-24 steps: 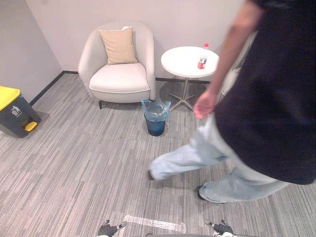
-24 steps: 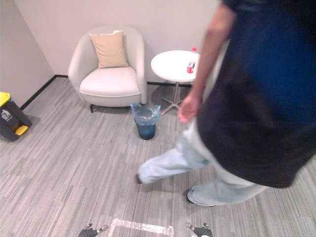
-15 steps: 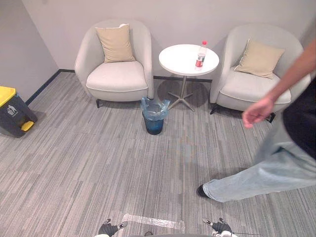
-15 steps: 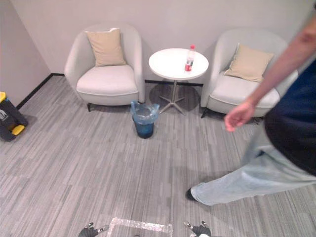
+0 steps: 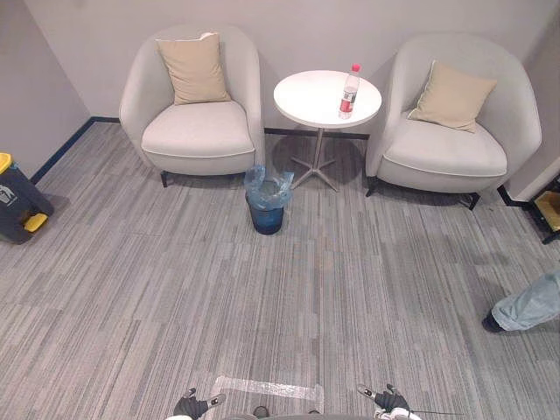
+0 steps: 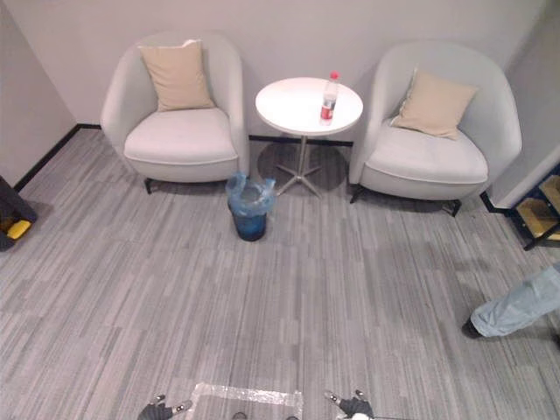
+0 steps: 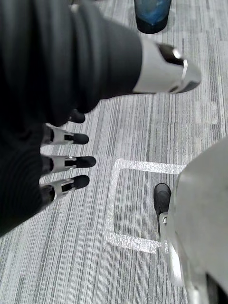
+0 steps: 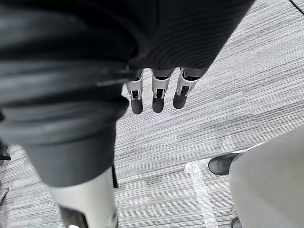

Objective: Gather rubbish on tea table into small bin, then transfer packed bag to large trash can.

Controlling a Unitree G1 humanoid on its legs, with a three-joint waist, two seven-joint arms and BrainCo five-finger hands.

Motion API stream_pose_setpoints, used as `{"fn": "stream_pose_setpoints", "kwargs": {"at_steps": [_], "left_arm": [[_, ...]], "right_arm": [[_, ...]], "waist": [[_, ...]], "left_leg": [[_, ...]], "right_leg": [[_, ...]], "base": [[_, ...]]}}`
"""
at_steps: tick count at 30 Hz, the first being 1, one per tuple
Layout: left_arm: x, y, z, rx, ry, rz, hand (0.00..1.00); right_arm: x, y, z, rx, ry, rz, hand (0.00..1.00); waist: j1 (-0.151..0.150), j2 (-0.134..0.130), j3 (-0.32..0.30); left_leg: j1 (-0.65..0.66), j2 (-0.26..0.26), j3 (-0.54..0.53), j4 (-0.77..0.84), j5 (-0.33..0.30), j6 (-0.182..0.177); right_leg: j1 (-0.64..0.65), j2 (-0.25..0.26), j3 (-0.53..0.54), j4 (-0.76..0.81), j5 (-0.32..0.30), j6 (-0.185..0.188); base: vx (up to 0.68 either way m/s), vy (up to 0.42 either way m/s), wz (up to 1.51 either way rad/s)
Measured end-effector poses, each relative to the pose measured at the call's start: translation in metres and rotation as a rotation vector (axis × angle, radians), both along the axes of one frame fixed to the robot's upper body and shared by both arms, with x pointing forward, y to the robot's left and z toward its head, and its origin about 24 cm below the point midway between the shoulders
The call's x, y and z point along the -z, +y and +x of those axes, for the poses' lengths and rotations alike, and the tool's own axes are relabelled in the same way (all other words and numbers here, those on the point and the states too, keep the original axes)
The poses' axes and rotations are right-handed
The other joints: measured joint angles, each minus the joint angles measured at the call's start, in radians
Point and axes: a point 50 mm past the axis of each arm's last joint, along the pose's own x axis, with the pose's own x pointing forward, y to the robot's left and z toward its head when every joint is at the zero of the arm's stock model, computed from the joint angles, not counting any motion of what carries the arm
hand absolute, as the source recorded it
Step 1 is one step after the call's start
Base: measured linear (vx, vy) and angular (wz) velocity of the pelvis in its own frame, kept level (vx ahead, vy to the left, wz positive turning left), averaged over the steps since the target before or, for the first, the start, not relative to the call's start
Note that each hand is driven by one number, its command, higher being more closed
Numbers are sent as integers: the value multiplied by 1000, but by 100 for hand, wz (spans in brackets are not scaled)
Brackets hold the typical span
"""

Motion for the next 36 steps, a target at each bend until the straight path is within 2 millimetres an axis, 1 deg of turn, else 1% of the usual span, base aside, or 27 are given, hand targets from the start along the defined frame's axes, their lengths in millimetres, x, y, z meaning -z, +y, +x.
{"fn": "stream_pose_setpoints", "kwargs": {"at_steps": [4, 7, 9, 11, 14, 15, 16, 17, 18, 19, 20, 21, 22, 23, 24, 25, 26, 27, 28, 29, 30, 31, 32, 33, 34, 35, 36], "left_arm": [[0, 0, 1, 2, -4, 0, 0], [-1, 1, 6, 6, -15, 4, 0], [-2, 3, 8, 5, -19, 7, 0], [-2, 3, 9, 13, -19, 8, 0], [-3, 2, 13, 15, -28, 7, 0], [-3, 2, 15, 15, -34, 5, 0], [-3, 2, 15, 15, -34, 5, 0], [-4, 3, 18, -2, -48, 3, 0], [-7, 4, 24, -47, -83, -4, 0], [-7, 3, 24, -50, -85, -6, 0], [-7, 2, 23, -74, -98, -13, 0], [-7, 0, 25, -83, -105, -18, 0], [-8, -1, 26, -97, -122, -23, 0], [-9, -1, 26, -101, -131, -23, 0], [-9, -2, 27, -104, -135, -24, 0], [-10, -2, 28, -114, -141, -26, 0], [-10, -2, 29, -130, -148, -31, 0], [-10, -3, 29, -138, -147, -35, 0], [-9, -5, 26, -140, -142, -38, 0], [-8, -3, 21, -144, -126, -36, 0], [-8, 3, 19, -146, -124, -20, 0], [-9, 5, 19, -152, -125, -17, 0], [-9, 6, 20, -162, -128, -15, 0], [-9, 6, 20, -162, -129, -15, 0], [-9, 5, 21, -160, -131, -16, 0], [-10, 5, 23, -157, -140, -17, 0], [-11, 6, 24, -150, -144, -15, 0]], "right_arm": [[-1, 0, 3, -1, -11, -2, 0], [-3, -1, 8, -3, -28, -4, 0], [-3, 0, 11, -7, -38, -1, 0], [-4, -1, 13, -8, -45, -2, 0], [-4, -1, 13, -7, -47, -4, 0], [-4, -1, 13, 1, -48, -1, 0], [-4, -1, 13, 2, -48, -1, 0], [-4, -1, 13, 5, -51, 0, 0], [-6, -3, 14, 21, -67, -2, 0], [-6, -3, 14, 22, -69, -3, 0], [-6, -3, 14, 33, -74, -3, 0], [-7, -4, 14, 38, -74, -8, 0], [-7, -5, 14, 53, -79, -8, 0], [-8, -5, 16, 55, -89, -8, 0], [-9, -6, 19, 55, -101, -12, 0], [-10, -5, 20, 54, -104, -12, 0], [-10, -4, 23, 53, -111, -11, 0], [-10, -4, 23, 48, -110, -13, 0], [-10, -5, 22, 46, -108, -17, 0], [-9, -5, 20, 45, -98, -17, 0], [-7, 3, 17, 47, -91, 4, 0], [-7, 6, 17, 46, -93, 12, 0], [-7, 10, 18, 40, -95, 19, 0], [-7, 10, 18, 36, -95, 19, 0], [-8, 12, 21, 22, -102, 21, 0], [-10, 14, 25, -5, -120, 18, 0], [-11, 15, 27, -18, -129, 15, 0]], "waist": [[0, 2, 10], [1, -1, 28], [-1, -3, 31], [-9, -1, 34], [-13, -2, 38], [-9, -1, 41], [-9, -1, 41], [-8, -3, 47], [-2, 2, 63], [-1, 3, 64], [7, 9, 78], [12, 16, 83], [17, 20, 89], [20, 21, 89], [21, 28, 92], [24, 27, 93], [28, 27, 94], [33, 29, 92], [36, 34, 88], [47, 30, 76], [53, -6, 54], [56, -16, 50], [67, -26, 44], [71, -28, 44], [74, -28, 44], [72, -27, 43], [70, -27, 43]], "left_leg": [[-10, 9, 49, 1, -10, -3], [-31, 19, 103, 40, -41, -7], [-59, 23, 129, 76, -65, -13], [-64, 26, 126, 88, -75, -16], [-67, 40, 120, 128, -111, -35], [-103, 59, 123, 231, -162, -49], [-109, 61, 124, 246, -166, -51], [-169, 78, 132, 385, -192, -58], [-272, 119, 141, 654, -198, -52], [-279, 123, 142, 672, -200, -50], [-335, 164, 157, 811, -218, -44], [-353, 179, 157, 857, -231, -43], [-380, 187, 154, 882, -244, -56], [-403, 184, 154, 882, -246, -57], [-438, 184, 152, 852, -246, -57], [-459, 178, 154, 801, -244, -55], [-469, 156, 151, 698, -229, -44], [-458, 128, 129, 562, -192, -46], [-448, 118, 109, 505, -168, -48], [-441, 94, 106, 506, -123, -16], [-445, 70, 137, 506, -153, -5], [-443, 63, 149, 506, -164, 0], [-427, 57, 176, 508, -182, 6], [-411, 56, 188, 509, -186, 19], [-366, 56, 205, 503, -211, 27], [-316, 56, 212, 496, -240, 28], [-299, 56, 215, 493, -249, 28]], "right_leg": [[-39, 9, 46, 22, 2, 2], [-98, 18, 86, 105, -34, 2], [-165, 14, 64, 194, -77, 1], [-173, 11, 42, 211, -92, 0], [-172, 8, -1, 245, -133, -8], [-167, 10, -19, 257, -150, -17], [-167, 9, -20, 258, -151, -17], [-156, 8, -24, 257, -153, -20], [-120, 7, -25, 256, -152, -21], [-116, 7, -25, 256, -152, -21], [-88, 10, -24, 256, -152, -21], [-68, 9, -19, 255, -153, -23], [-40, -1, -4, 245, -161, -37], [-26, -11, 2, 235, -174, -58], [-9, -20, 9, 215, -182, -61], [-3, -31, 18, 204, -191, -53], [1, -44, 34, 200, -207, -43], [7, -58, 52, 194, -226, -21], [4, -60, 61, 195, -237, -12], [7, -77, 90, 196, -260, -1], [3, -107, 101, 205, -261, 17], [-9, -119, 102, 225, -264, 23], [-37, -134, 104, 290, -263, 39], [-50, -137, 103, 334, -259, 49], [-85, -141, 105, 455, -249, 74], [-148, -144, 101, 635, -216, 135], [-181, -145, 101, 724, -203, 164]], "base": [[-10, -21, -42], [6, -16, -49], [37, -44, -44], [80, -57, 0], [119, -87, 12], [135, -110, 7], [146, -128, 7], [220, -147, 0], [192, -123, -1], [192, -66, -13], [135, 5, -14], [201, 26, -23], [174, 45, -21], [173, 88, -20], [146, 105, -20], [186, 162, -27], [260, 258, -38], [254, 283, -40], [306, 355, -55], [337, 313, -51], [388, 296, -46], [404, 229, -37], [301, 164, -33], [376, 195, -45], [375, 183, -45], [360, 171, -42], [339, 129, -22]]}}
